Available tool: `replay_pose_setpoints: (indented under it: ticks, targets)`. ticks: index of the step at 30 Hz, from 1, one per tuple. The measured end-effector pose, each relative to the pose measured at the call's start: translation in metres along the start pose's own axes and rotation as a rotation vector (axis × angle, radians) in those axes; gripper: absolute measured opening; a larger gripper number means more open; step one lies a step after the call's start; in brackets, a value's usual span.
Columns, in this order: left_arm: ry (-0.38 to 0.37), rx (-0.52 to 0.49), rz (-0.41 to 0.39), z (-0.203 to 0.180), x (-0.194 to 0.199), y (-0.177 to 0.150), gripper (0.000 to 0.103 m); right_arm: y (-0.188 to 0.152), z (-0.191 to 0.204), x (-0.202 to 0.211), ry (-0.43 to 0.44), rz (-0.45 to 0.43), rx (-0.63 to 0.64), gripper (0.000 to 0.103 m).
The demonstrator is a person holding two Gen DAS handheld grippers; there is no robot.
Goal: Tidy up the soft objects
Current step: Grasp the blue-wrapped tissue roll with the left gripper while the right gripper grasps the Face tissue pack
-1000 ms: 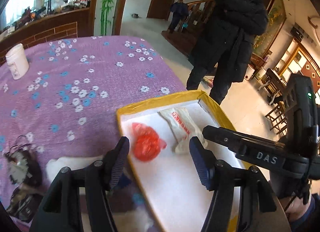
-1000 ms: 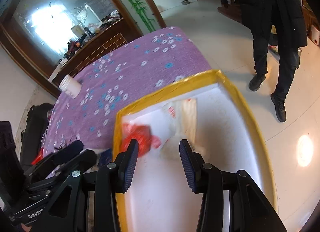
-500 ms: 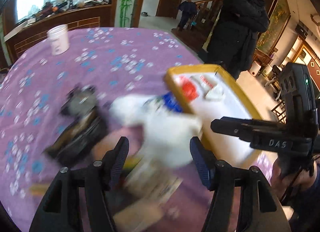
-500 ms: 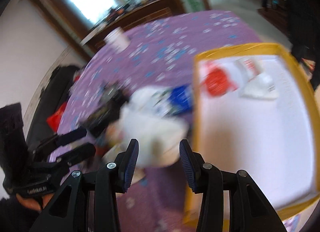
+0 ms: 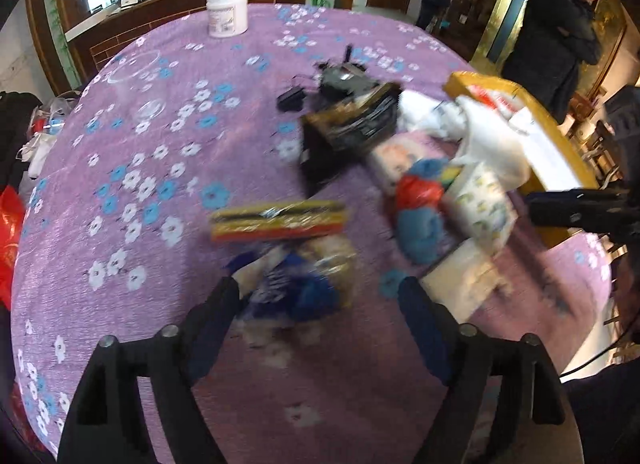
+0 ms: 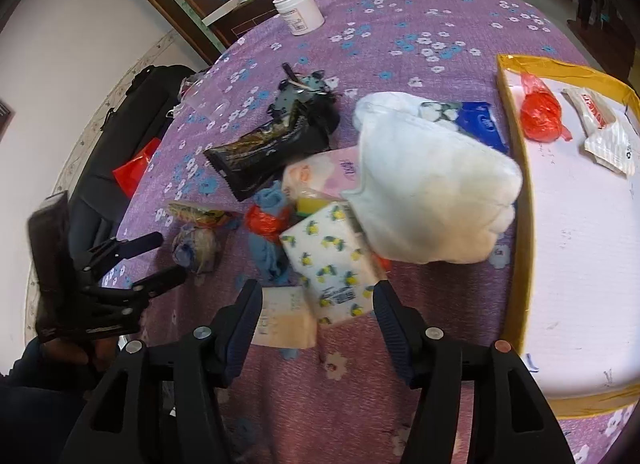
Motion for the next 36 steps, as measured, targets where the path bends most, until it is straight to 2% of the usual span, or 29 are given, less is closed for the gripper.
replay_pose_setpoints:
  ticks: [5,8,10,14,17,23,27,30,31,34,36]
  targets:
    - [0.008,-0.009,0.029,0.014,-0.013,-0.008,0.082,-0.003,0.010,0.000,0.003,0.005,0.002,0.063]
    - [0.055,-0.024,0.020,0.015,-0.022,-0.001,0.083,-0.007,0.013,-0.001,0.006,0.008,-0.002,0.065]
    - [0.050,-0.026,0.000,0.016,-0.028,0.007,0.086,-0.011,0.019,-0.004,0.009,0.025,0.003,0.068]
    - [0.061,-0.084,0.007,0.017,-0.047,0.016,0.090,-0.017,0.026,-0.017,0.033,0.066,-0.009,0.069]
    - [0.000,-0.064,0.019,0.019,-0.054,0.016,0.090,-0.021,0.022,-0.029,0.009,0.096,-0.031,0.070]
    - [-0.046,-0.117,0.032,0.005,-0.043,-0.001,0.053,-0.023,0.027,-0.051,-0.008,0.133,-0.046,0.070]
    - [-0.065,-0.106,0.043,0.003,-0.036,-0.011,0.052,-0.025,0.056,-0.060,0.040,0.184,0.049,0.071]
    - [-0.073,-0.095,0.043,0.006,-0.033,-0.013,0.052,-0.027,0.082,-0.057,0.159,0.213,0.158,0.071]
    - [-0.072,-0.093,0.040,0.007,-0.032,-0.013,0.052,-0.026,0.086,-0.054,0.166,0.207,0.189,0.071]
    - [-0.078,-0.082,0.038,0.012,-0.028,-0.014,0.053,-0.017,0.082,-0.051,0.095,0.175,0.239,0.071]
    - [-0.080,-0.070,0.039,0.015,-0.029,-0.013,0.060,-0.009,0.080,-0.054,0.051,0.151,0.279,0.071]
Point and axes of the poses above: each gripper's, at about its wrist camera, not at the fingertips, and x roughly against the way its jaws point, z to its left, y to its top, the point moved 2 cm from there along -x, roughly the way its jaws point, and after that the axes turned 5 degrees about -y, right-handed, at the moved point
